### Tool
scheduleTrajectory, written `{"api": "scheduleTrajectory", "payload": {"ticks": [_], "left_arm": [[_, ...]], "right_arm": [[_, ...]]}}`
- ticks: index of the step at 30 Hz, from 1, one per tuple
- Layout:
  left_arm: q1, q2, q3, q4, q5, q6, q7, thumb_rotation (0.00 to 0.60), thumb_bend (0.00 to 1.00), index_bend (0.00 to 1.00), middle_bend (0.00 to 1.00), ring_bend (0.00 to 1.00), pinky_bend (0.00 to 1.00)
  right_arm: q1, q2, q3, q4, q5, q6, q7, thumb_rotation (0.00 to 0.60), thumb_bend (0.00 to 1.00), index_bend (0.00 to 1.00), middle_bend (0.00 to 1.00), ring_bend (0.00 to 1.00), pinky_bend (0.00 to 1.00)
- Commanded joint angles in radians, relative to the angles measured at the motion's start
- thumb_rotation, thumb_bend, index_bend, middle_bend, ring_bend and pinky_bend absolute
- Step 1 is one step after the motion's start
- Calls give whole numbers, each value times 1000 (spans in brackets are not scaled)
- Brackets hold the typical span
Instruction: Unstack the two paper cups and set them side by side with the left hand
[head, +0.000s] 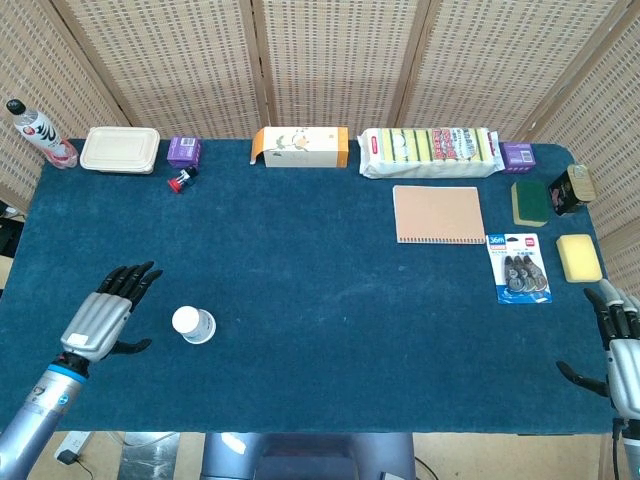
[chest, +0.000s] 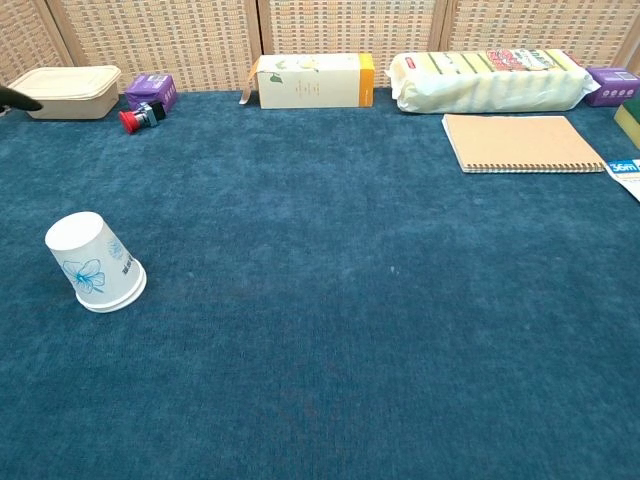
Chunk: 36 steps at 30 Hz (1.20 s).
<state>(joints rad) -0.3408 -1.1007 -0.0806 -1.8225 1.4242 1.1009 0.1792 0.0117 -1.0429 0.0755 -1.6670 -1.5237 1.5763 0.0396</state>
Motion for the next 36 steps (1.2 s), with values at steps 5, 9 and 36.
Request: {"api": "scheduleTrajectory", "payload": {"ticks": [5, 9, 36], "left_arm": [[-48, -1, -19, -47, -75, -40, 66, 600, 142, 128, 0, 0, 34], [-78, -3, -22, -61, -126, -73, 116, 600, 142, 167, 0, 0, 34], [-198, -78, 7, -87, -373, -115, 314, 600, 147, 280, 0, 0, 35]], "right_arm": [[1, 6, -2, -1, 1, -8, 3, 600, 20, 0, 0, 0, 0], [1, 8, -4, -2, -2, -9, 7, 600, 20, 0, 0, 0, 0], [3, 18, -2, -4, 6, -21, 30, 600, 20, 0, 0, 0, 0]]}}
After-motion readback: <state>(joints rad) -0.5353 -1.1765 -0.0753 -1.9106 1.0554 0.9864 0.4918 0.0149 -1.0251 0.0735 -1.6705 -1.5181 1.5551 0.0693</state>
